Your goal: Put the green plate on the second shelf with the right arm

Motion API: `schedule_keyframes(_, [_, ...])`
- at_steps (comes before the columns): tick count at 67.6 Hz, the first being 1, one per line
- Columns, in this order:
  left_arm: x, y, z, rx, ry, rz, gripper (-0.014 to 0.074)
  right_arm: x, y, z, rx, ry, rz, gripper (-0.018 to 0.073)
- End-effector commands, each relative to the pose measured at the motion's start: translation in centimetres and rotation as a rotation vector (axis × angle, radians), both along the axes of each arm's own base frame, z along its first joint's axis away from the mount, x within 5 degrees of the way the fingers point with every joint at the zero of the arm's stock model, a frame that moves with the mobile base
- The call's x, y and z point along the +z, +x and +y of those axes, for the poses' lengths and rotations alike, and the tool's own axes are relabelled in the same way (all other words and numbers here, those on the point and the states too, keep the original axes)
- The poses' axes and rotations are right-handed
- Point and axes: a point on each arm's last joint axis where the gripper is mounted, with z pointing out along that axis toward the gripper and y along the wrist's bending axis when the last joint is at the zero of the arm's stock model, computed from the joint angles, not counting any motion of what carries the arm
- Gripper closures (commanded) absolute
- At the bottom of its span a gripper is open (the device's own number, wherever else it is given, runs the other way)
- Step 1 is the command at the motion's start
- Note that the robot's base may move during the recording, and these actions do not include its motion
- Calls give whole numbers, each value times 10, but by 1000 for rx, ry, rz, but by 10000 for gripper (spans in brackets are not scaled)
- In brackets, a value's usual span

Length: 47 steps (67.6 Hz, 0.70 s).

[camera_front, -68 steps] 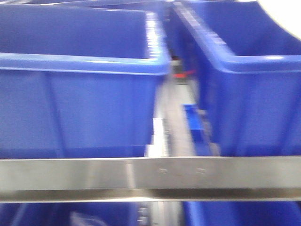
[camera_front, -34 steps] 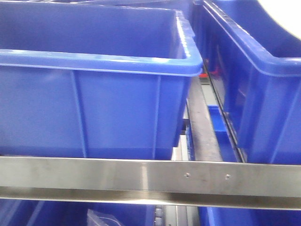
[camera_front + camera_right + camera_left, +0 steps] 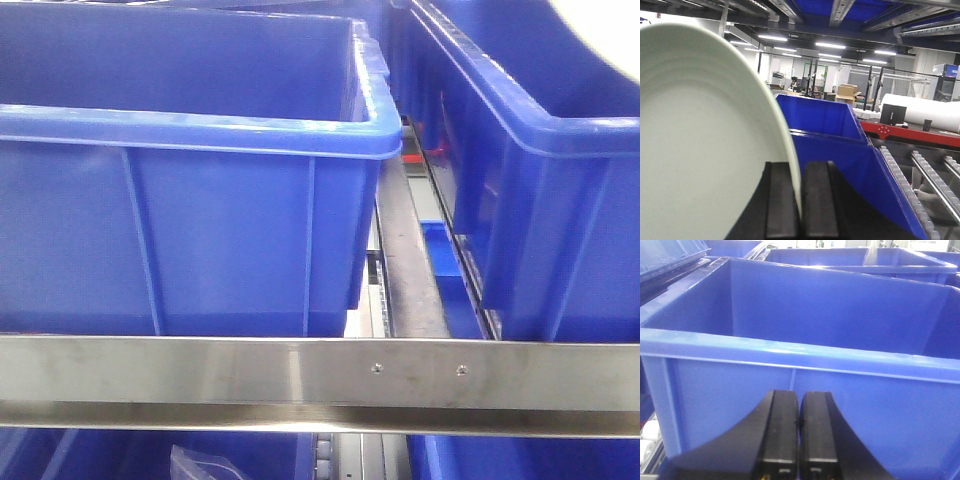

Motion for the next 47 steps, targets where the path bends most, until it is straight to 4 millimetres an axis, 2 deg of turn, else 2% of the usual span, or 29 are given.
schedule_keyframes(1, [-5, 0, 0, -4, -11, -59, 465, 20, -7, 1, 13, 12, -154, 503])
schedule_keyframes(27, [-5, 0, 0, -4, -11, -59, 465, 25, -3, 2, 26, 22, -202, 503])
schedule_keyframes(38, [-5, 0, 0, -4, -11, -59, 465, 31, 30, 6, 10, -50, -176, 503])
schedule_keyframes(47, [-5, 0, 0, -4, -11, -59, 465, 52, 57, 3, -55, -64, -220, 503])
